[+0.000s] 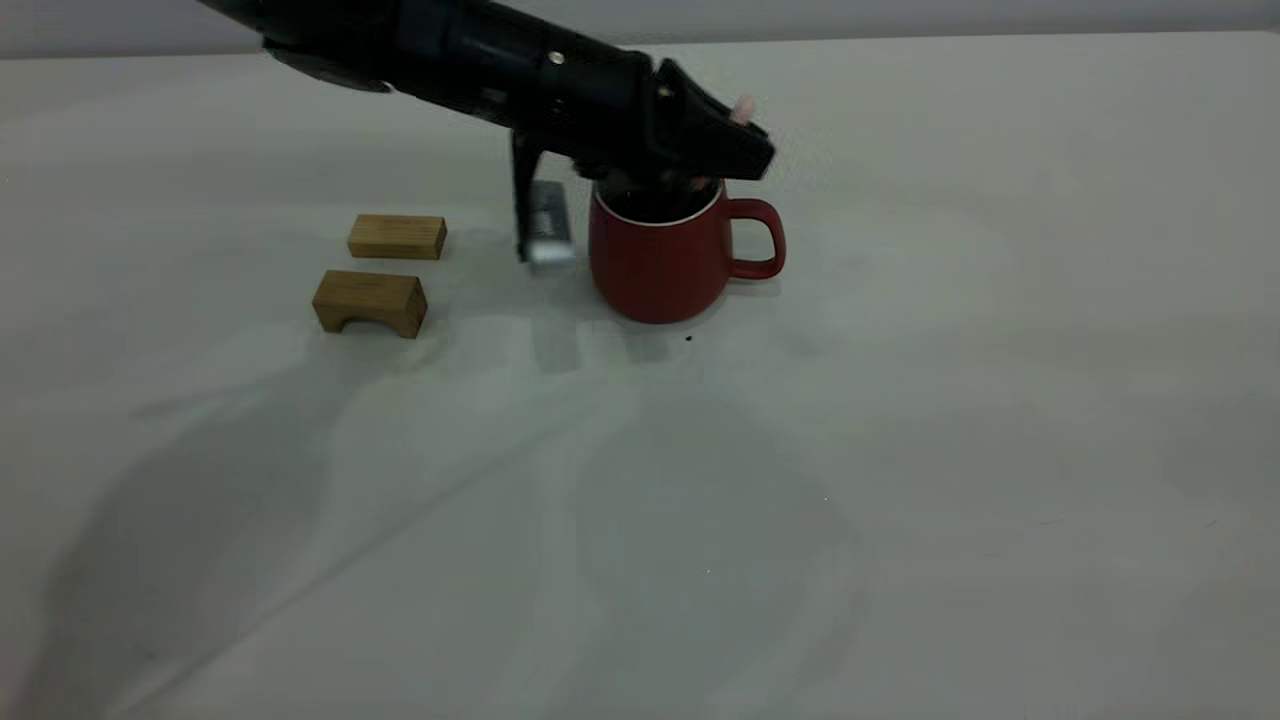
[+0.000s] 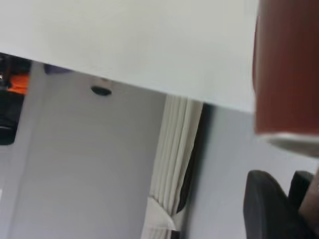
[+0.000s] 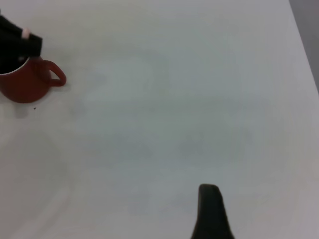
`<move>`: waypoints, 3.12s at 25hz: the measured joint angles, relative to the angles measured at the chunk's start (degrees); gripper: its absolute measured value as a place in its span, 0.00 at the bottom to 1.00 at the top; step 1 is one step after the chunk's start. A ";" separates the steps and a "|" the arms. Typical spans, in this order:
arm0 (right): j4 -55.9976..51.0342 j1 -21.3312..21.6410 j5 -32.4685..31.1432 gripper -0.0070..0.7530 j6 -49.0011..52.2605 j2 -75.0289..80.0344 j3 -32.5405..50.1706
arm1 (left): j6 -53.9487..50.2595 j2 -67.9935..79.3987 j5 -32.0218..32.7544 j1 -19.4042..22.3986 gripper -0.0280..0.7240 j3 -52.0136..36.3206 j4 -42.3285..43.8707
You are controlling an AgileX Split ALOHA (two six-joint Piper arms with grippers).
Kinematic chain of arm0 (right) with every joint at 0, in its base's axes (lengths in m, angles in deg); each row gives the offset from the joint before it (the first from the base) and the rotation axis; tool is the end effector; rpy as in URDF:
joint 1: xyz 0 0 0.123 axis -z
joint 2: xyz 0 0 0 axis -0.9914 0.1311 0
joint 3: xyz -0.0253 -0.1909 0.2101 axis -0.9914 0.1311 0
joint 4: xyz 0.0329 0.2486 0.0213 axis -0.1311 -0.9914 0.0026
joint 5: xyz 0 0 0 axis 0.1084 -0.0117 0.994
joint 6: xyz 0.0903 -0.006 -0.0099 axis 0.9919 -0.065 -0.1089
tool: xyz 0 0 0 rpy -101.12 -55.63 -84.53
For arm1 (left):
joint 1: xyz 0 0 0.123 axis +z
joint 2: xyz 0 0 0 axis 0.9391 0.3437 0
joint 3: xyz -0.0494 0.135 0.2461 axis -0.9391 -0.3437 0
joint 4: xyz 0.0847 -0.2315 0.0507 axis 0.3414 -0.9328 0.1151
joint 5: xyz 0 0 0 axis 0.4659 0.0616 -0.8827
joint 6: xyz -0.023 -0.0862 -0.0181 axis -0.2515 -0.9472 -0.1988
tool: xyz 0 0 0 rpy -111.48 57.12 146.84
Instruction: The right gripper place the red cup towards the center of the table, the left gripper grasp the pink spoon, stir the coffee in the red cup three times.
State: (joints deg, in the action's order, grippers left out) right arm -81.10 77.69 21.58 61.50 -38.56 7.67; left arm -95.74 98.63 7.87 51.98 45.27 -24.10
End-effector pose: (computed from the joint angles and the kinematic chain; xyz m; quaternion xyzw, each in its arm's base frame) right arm -0.0015 -0.0039 0.2635 0.0036 0.8823 0.0175 0.4704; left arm 0.4480 -0.2149 0.0130 0.7238 -0.4880 0.3564 0.3331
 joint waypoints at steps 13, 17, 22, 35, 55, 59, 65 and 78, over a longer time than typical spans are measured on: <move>0.00 0.00 0.00 0.78 0.00 0.00 0.00 | 5.28 -0.98 -7.06 -0.21 0.21 0.47 -7.82; 0.00 0.00 0.00 0.78 0.00 0.00 0.00 | 5.89 -0.98 -4.61 -0.92 0.21 0.47 -7.33; 0.00 0.00 0.00 0.78 0.00 0.00 0.00 | 5.95 -0.98 -2.01 -0.73 0.21 0.47 -2.53; 0.00 0.00 0.00 0.78 0.00 0.00 0.00 | 8.23 -6.56 0.97 -0.16 0.71 0.47 20.71; 0.00 0.00 0.00 0.78 0.00 0.00 0.00 | 8.34 -36.22 19.84 -0.88 0.64 0.47 65.04; 0.00 0.00 0.00 0.78 0.00 0.00 0.00 | 8.53 -44.36 19.84 -0.88 0.63 0.47 68.09; 0.00 0.00 0.00 0.78 0.00 0.00 0.00 | 15.72 -56.79 19.84 -0.94 0.63 0.47 80.20; 0.00 0.00 0.00 0.78 0.00 0.00 0.00 | 60.03 -82.83 19.68 -0.95 0.63 -11.18 85.95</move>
State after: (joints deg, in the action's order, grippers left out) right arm -81.10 77.69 21.58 61.50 -38.56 7.67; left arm -35.71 15.80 27.54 51.02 34.09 61.86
